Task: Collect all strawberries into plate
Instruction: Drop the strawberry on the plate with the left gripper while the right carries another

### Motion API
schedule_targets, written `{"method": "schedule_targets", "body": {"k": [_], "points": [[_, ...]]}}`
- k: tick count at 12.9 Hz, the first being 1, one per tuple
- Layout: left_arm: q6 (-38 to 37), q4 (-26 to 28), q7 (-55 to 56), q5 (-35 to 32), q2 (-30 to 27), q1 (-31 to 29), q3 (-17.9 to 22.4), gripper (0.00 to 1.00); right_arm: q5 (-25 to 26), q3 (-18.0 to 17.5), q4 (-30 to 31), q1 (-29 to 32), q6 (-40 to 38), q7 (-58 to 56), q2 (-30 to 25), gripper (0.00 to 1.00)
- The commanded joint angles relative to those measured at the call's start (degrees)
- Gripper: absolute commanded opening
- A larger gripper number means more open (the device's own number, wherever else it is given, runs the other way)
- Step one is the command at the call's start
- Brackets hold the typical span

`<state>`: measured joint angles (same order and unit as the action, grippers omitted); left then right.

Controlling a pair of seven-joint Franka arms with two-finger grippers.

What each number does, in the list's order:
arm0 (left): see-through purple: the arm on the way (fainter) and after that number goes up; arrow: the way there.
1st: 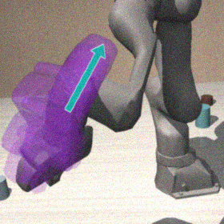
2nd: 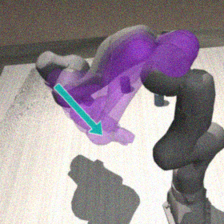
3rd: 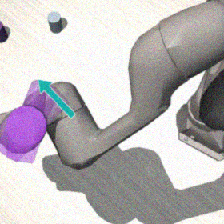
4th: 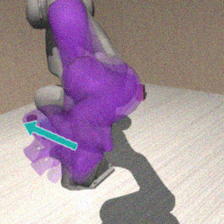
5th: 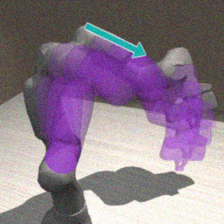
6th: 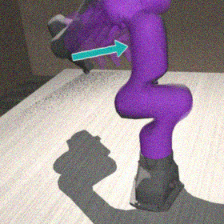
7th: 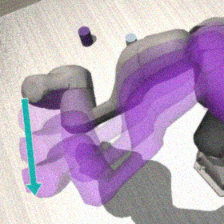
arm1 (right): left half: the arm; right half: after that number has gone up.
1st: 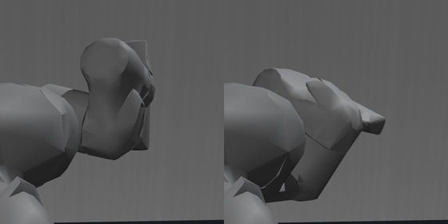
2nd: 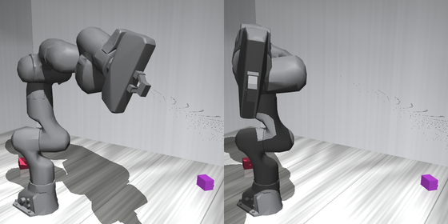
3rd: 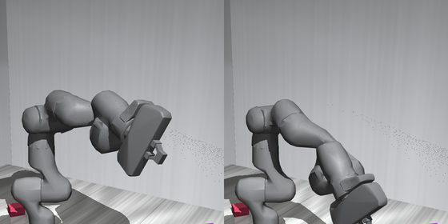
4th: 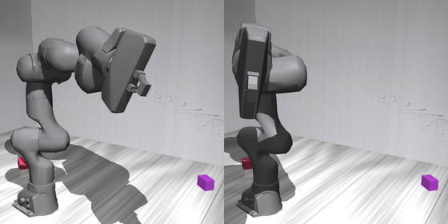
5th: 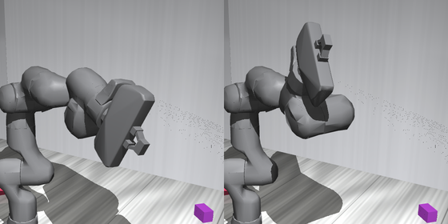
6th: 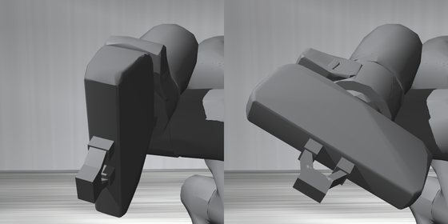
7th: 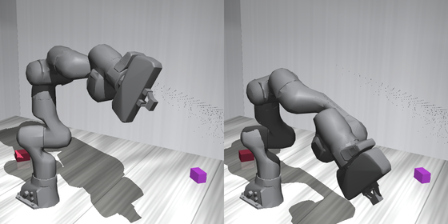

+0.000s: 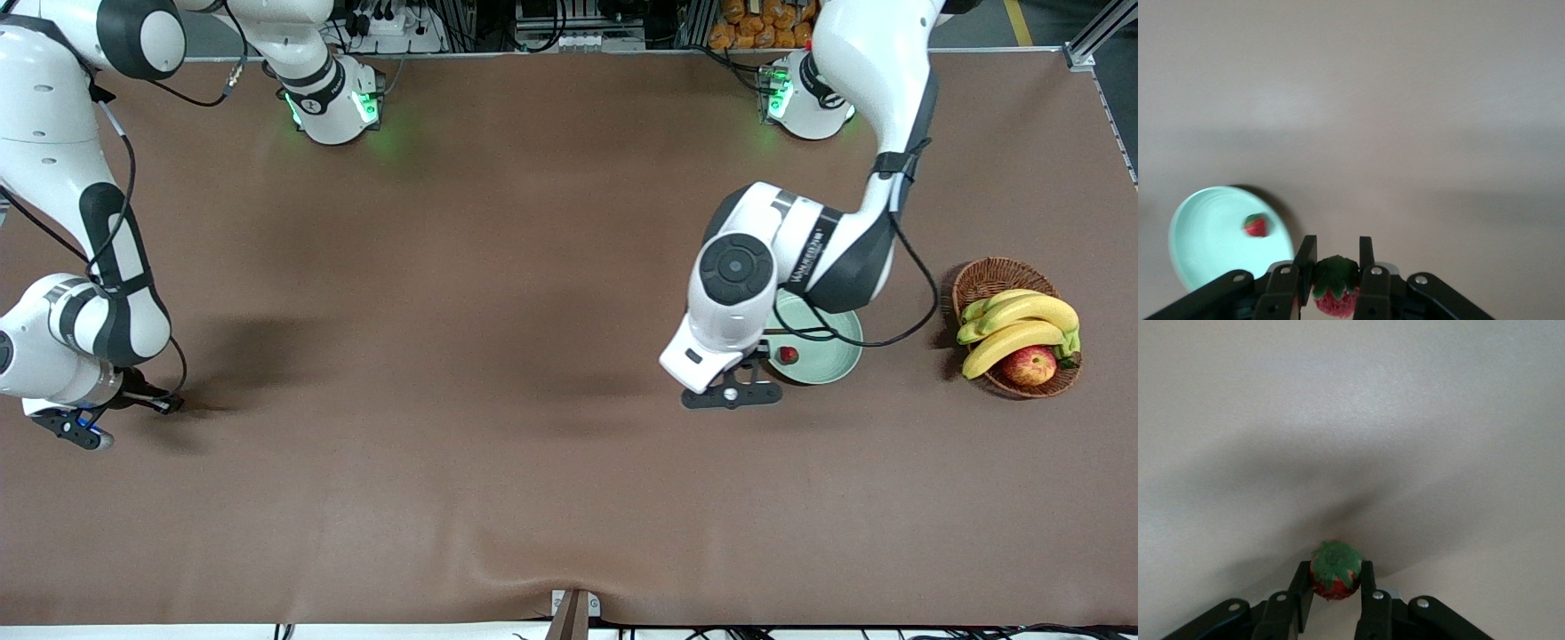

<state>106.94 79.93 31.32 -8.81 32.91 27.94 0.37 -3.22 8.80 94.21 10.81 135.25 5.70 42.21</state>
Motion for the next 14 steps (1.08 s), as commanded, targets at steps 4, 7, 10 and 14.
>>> {"method": "schedule_targets", "body": {"k": [4, 7, 10, 14], "points": [[-1.04, 12.86, -9.08, -1.73, -6.10, -7.54, -0.64, 0.00, -0.56, -2.98, -2.36, -5.00, 0.01, -1.83, -3.18, 0.00], [3.61, 20.50, -9.09, -5.58, -6.10, -8.87, -0.64, 0.00, -0.65, -7.99, -3.68, -7.81, 0.54, -1.83, -4.33, 0.00], [10.28, 27.46, -9.09, -10.51, -5.58, -10.35, -0.81, 0.00, -0.56, -11.07, -3.68, -11.41, 2.73, -1.83, -4.50, 0.00], [15.23, 30.03, -9.35, -10.87, -5.40, -12.56, -0.81, 1.00, -0.56, -16.78, -3.51, -15.89, 6.15, -1.92, -4.68, 0.00]]}}
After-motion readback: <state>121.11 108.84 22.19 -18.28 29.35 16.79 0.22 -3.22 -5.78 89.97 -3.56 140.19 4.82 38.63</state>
